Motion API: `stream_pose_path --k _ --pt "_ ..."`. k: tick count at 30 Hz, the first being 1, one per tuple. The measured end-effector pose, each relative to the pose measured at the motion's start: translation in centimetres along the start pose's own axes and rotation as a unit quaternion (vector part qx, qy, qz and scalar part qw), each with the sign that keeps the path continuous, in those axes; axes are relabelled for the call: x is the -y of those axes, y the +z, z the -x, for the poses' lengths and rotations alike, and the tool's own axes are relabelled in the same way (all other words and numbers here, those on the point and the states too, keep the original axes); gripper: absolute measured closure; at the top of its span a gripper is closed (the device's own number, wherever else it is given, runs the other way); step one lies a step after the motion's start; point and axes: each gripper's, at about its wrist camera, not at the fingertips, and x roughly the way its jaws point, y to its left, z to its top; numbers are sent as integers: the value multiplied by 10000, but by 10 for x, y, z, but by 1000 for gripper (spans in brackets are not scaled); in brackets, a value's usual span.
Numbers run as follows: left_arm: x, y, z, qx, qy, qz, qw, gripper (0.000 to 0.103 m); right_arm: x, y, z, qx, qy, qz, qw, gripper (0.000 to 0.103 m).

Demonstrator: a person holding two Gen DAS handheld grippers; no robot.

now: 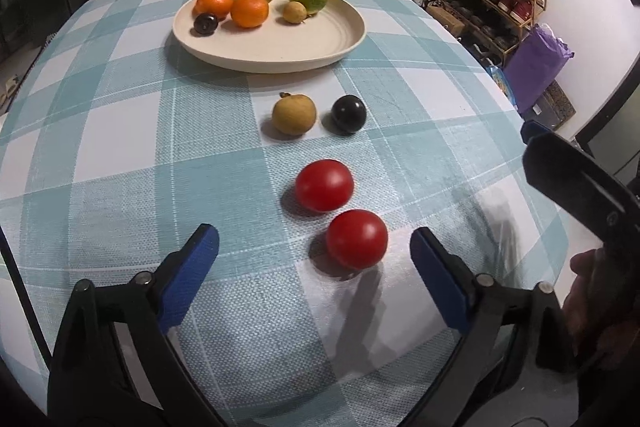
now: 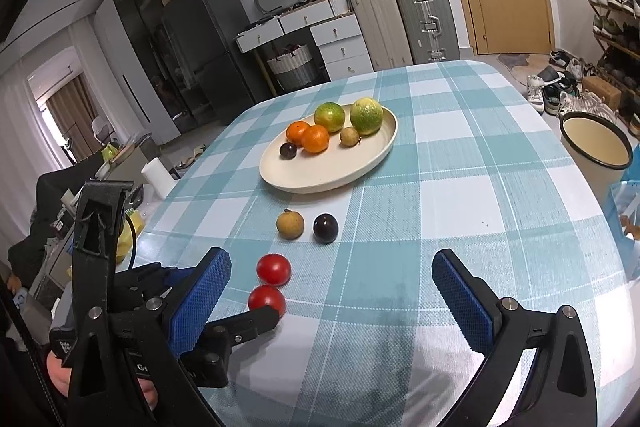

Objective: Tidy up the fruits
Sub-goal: 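Close the left tool around a red tomato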

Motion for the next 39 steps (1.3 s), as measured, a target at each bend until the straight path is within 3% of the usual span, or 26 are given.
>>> stream_pose_path --k 4,8,10,14,27,31,39 --pt "-3 0 3 83 -231 52 9997 23 2 -1 -1 1 7 -24 10000 0" --pt "-9 1 1 23 -551 199 9983 47 2 -2 -2 -37 11 -16 10000 0" --pt "-11 1 1 -4 -684 233 9974 51 2 -3 -4 -53 6 -28 10000 0" --pt "-13 1 4 12 -1012 221 9946 74 4 -5 -5 -69 15 -73 9999 0" --pt "-29 0 29 266 -1224 228 9919 77 3 -5 -20 -288 135 -73 9995 0" --pt "-43 5 41 407 -1156 331 9919 83 3 -1 -30 -389 88 -74 9992 0" --pt "-74 9 53 586 -1189 549 9897 86 5 5 -52 -495 -134 -36 9987 0"
